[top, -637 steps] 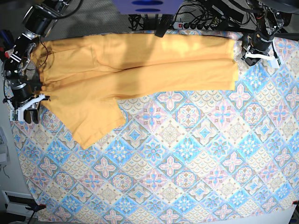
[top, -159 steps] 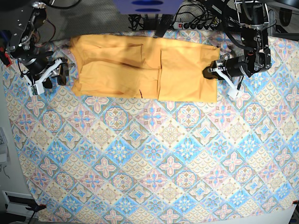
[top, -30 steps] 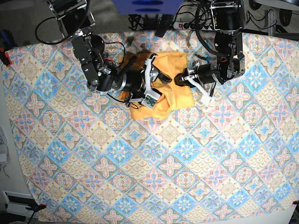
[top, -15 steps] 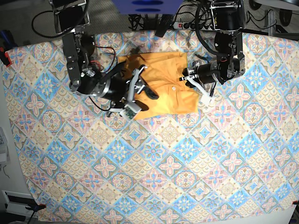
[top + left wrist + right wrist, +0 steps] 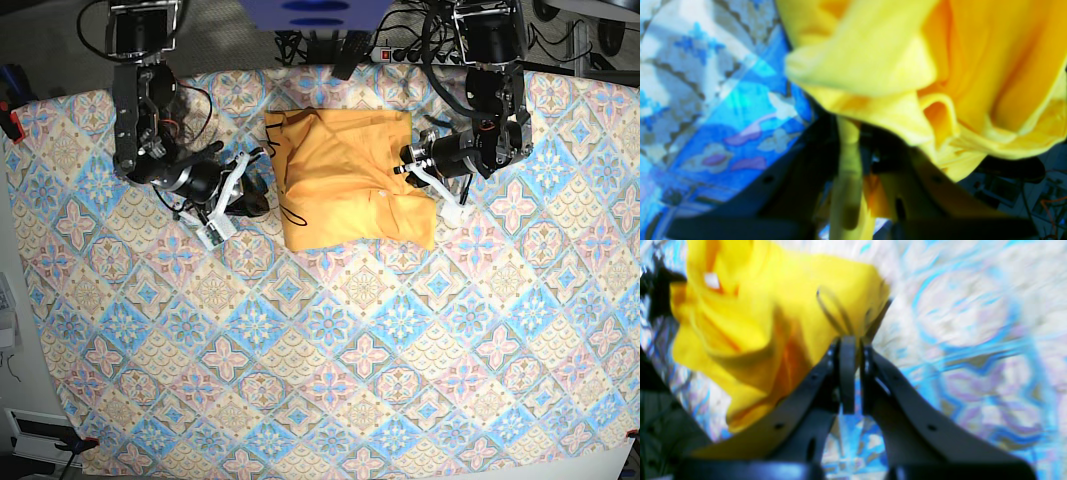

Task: Fold the T-shirt properly
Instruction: 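Release the shirt with the right gripper and regrasp its folded edge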

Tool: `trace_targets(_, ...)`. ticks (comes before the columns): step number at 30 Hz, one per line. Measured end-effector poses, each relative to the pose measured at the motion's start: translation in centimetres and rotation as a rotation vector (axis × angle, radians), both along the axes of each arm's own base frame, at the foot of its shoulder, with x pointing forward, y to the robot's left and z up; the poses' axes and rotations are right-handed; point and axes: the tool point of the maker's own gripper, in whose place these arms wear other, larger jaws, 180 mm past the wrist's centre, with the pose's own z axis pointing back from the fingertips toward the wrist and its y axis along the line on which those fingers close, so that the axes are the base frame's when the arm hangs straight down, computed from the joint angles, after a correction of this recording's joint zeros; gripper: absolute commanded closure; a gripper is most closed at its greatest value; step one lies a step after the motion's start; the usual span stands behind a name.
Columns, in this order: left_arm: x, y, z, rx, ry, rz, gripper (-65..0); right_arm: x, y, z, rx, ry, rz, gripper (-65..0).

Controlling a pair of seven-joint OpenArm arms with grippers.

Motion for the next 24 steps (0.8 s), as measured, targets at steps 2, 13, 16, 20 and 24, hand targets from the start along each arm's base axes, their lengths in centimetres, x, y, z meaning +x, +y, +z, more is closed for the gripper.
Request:
trace_targets(2,0.0,-0.1,0.0,0.000,-0.001,-0.001,0.0,-1.0,2.0,-0.4,0.006,0.016,0.067,-2.4)
trace_targets(13,0.2,-0.2,0.1,-0.002,-0.006,0.002,0.0,-5.7,12.7,2.6,0.015,-0.087,0.508,-2.4)
trace_targets(16,0.2,-0.2,0.1,-0.002,-0.005,0.002,0.0,-7.0,14.6,3.0,-0.006,-0.121,0.643,-2.4)
trace_targets(20,0.3,-0.3,0.2,-0.014,-0.008,0.009,0.0,-6.2,14.3,2.9,-0.056,-0.135,0.674,-2.4)
trace_targets(24,0.3,-0.3,0.5,-0.050,-0.010,0.027,0.0,-2.3,11.3,1.3,-0.064,-0.091,0.500,-2.4)
